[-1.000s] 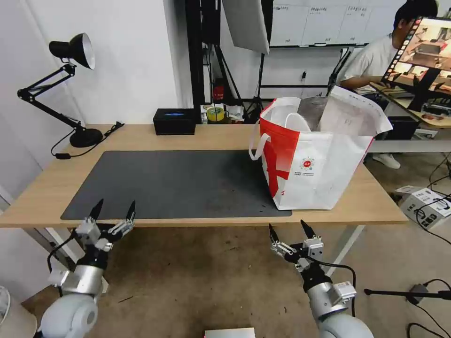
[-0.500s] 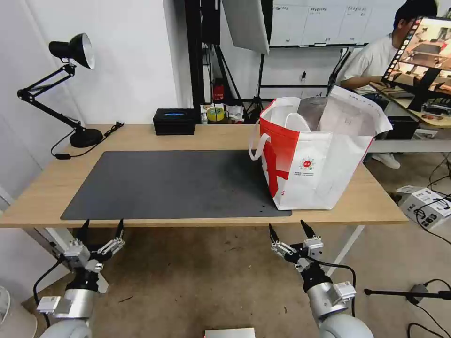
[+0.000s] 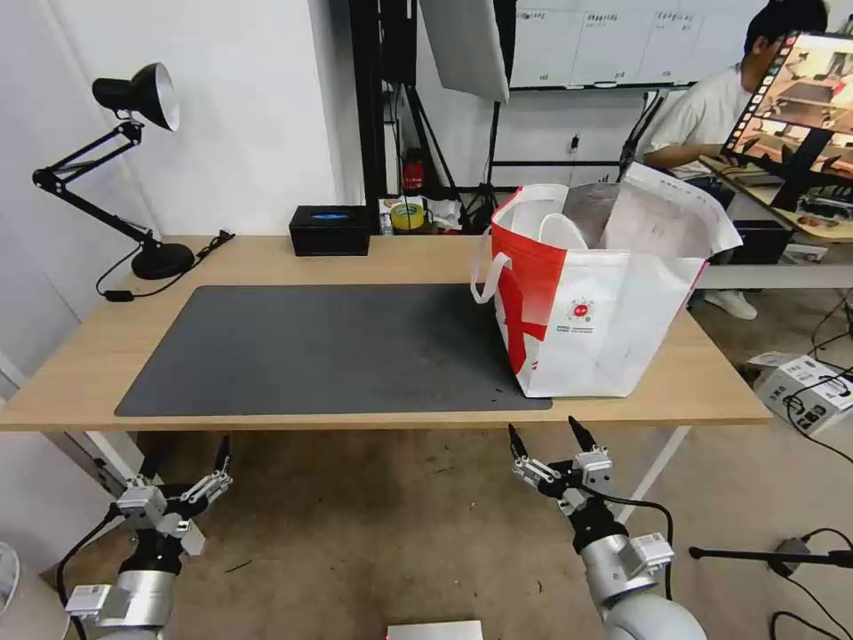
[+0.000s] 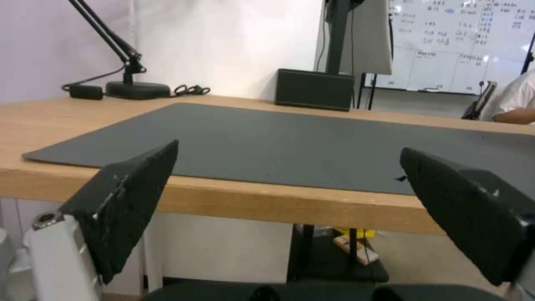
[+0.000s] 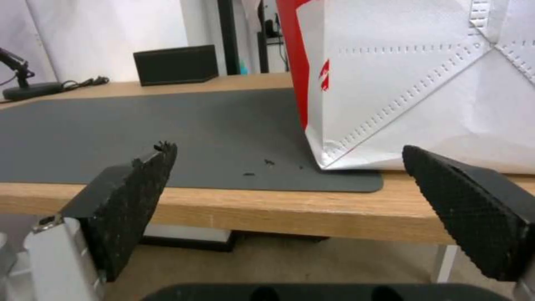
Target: Pick up the trash from the table and place it into the takeout bag.
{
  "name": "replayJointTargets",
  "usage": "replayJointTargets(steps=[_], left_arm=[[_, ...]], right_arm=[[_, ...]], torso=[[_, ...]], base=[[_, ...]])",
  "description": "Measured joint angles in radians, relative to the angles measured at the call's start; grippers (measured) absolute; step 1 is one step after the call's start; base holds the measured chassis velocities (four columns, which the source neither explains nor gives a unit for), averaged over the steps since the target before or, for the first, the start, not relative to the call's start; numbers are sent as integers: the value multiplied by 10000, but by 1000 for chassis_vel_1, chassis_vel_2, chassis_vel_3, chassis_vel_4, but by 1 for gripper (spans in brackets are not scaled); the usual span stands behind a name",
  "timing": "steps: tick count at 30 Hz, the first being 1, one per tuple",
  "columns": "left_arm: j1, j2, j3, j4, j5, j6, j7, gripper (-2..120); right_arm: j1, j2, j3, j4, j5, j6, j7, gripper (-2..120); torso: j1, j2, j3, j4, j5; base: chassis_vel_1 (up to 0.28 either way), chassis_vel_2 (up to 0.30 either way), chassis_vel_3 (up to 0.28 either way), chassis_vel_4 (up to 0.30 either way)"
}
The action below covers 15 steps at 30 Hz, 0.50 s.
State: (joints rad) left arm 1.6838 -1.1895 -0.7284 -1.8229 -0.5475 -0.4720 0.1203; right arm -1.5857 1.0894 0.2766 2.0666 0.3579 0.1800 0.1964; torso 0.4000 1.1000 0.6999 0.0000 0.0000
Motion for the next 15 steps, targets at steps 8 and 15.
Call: replayJointTargets(steps=[8,15], left_arm=[[-15,9,12,0,-10,0,0,100],[-21,14,20,0,-16,1,-1,100]], right_arm=[[0,0,0,0,0,0,0,100],[0,0,0,0,0,0,0,100]], torso=[[0,0,1,0,0],[0,0,0,0,0]], base=[[0,0,0,0],[0,0,0,0]])
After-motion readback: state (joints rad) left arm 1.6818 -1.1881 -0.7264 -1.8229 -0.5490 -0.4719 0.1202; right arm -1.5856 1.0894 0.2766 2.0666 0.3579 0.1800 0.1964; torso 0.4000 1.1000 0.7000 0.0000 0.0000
